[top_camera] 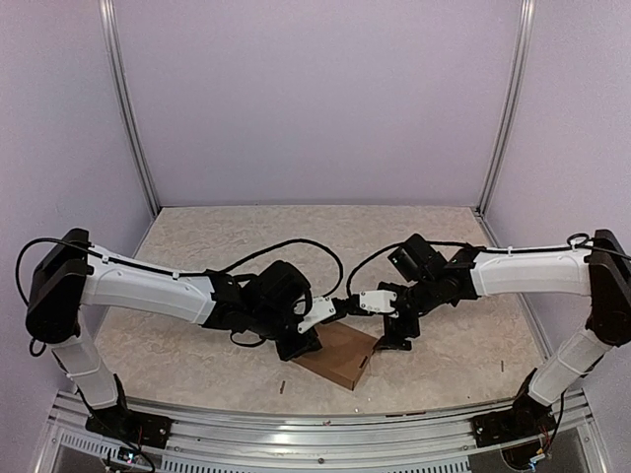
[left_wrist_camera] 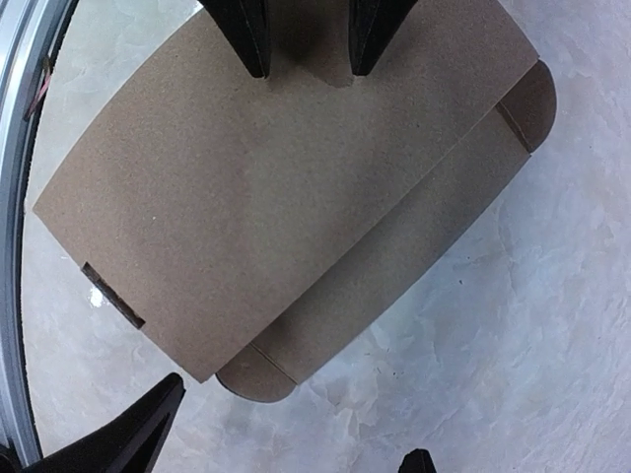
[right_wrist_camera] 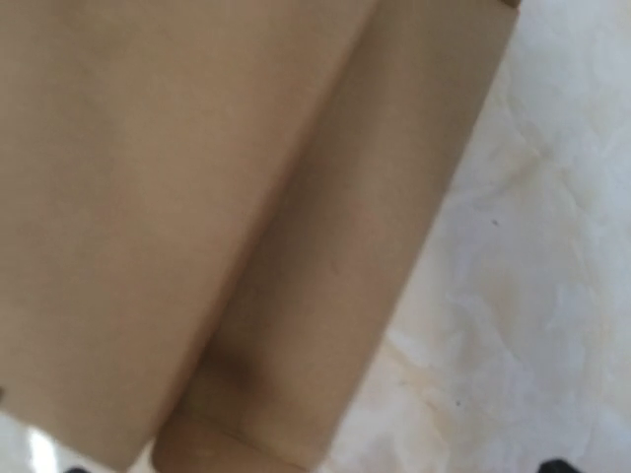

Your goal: Fold the paper box

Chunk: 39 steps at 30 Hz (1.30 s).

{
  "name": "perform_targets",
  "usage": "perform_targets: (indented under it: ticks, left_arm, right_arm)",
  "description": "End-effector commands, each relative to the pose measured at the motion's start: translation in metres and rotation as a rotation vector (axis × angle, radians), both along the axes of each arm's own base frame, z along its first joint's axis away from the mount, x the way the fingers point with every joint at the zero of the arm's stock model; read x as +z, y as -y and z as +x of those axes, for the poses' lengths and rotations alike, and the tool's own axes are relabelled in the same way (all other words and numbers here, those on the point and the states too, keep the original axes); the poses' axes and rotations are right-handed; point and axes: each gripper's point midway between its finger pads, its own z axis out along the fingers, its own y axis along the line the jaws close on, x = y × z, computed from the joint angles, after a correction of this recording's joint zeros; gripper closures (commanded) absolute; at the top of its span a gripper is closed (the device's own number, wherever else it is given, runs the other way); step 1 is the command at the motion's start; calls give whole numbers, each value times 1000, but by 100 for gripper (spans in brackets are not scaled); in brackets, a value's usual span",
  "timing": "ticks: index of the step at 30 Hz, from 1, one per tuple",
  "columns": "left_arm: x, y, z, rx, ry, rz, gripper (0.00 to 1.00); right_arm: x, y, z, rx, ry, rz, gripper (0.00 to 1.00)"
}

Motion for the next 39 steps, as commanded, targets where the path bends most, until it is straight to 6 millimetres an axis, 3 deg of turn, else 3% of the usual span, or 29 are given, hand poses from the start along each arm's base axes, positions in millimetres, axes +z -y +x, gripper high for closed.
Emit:
perform_targets:
  ticks: [1, 4, 9, 13, 17, 19, 20, 22, 25, 27, 31, 32, 36, 39]
  left_arm:
    - [36, 24, 22, 46, 153, -141, 72]
    - [39, 34, 16, -9, 202, -124, 72]
    - [56, 47, 13, -27, 297, -106, 69]
    - [71, 39, 12, 37, 306, -134, 66]
    - [69, 20, -4, 148, 272, -133, 65]
    - [72, 15, -21, 161, 321, -147, 64]
    - [80, 18, -39, 138, 374, -181, 63]
    - [101, 20, -55, 147, 471, -245, 61]
    - [108, 8, -47, 326, 425, -275, 57]
    - [92, -12, -34, 520, 336, -241, 56]
    - [50, -35, -40, 705, 137, -129, 60]
    - [39, -42, -43, 746, 109, -89, 64]
    - [13, -72, -54, 864, 37, 23, 94]
    - [3, -89, -57, 945, -17, 19, 100]
  right_arm:
    - [53, -31, -22, 160, 24, 163, 1]
    - [79, -29, -4, 126, 84, 193, 0]
    - [98, -12, 22, 87, 104, 238, 0]
    - [97, 5, 38, 43, 83, 282, 0]
    - [98, 13, 53, -28, 78, 329, 0]
    - [104, 11, 58, -62, 29, 398, 0]
    - [104, 8, 58, -73, -7, 427, 0]
    - [100, 2, 59, -70, -68, 445, 0]
    - [94, -2, 68, -77, -81, 424, 0]
    - [89, 1, 73, -75, -38, 392, 0]
    - [67, 12, 79, -86, 44, 264, 1]
    - [59, 14, 77, -81, 53, 237, 0]
    - [29, 16, 67, -49, 87, 137, 1]
    - [11, 12, 57, -16, 113, 71, 1]
